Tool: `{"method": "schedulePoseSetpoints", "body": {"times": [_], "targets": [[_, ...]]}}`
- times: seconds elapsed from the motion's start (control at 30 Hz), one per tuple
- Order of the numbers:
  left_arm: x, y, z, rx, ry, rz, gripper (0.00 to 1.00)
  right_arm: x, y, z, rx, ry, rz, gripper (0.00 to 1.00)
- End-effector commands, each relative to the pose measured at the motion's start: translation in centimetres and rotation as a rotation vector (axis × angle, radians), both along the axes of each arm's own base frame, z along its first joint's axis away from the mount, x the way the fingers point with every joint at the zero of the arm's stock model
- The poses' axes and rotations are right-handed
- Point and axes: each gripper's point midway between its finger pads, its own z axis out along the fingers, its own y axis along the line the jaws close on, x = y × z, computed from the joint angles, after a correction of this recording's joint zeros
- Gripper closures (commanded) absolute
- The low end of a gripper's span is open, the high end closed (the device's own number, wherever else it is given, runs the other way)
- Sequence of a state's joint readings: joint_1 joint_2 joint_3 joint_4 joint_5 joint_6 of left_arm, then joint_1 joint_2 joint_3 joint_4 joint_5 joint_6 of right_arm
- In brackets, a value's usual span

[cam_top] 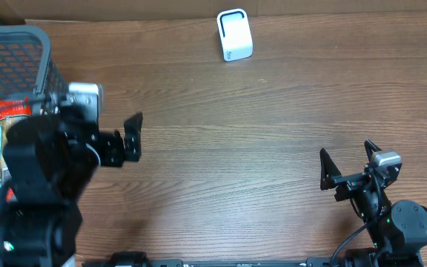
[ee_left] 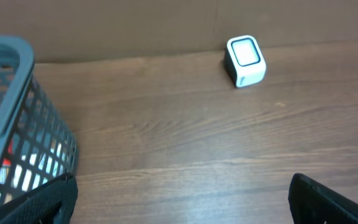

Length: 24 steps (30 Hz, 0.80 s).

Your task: Scan the item barcode

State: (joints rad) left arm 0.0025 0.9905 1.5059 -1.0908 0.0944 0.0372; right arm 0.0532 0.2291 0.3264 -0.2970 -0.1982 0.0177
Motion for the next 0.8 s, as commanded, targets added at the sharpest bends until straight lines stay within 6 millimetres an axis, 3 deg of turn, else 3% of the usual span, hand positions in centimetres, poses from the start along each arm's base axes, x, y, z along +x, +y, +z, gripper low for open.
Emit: {"method": "schedulePoseSetpoints", "body": {"times": [0.0, 0.3, 0.5, 0.77], "targets": [[0.7, -0.8, 2.7, 0.002, -0.014, -0.062, 0.0, 0.1, 1.4, 2.6, -0.001, -0.012, 0.08, 0.0], [1.2, -0.2, 2.9, -0.011, 0.02, -0.025, 0.0, 3.7, 2.9, 6.1, 0.015, 0.175, 0.159, 0.0], [1.5, 5.1, 3.7, -0.052, 0.029, 0.242, 0.0, 6.8, 3.1, 5.6, 0.017, 0.268, 0.157, 0.0], [0.0, 14.6, 3.5, -0.096, 0.111, 0.61, 0.0, 9.4, 3.2, 2.6, 0.018, 0.35, 0.153, 0.0]]}}
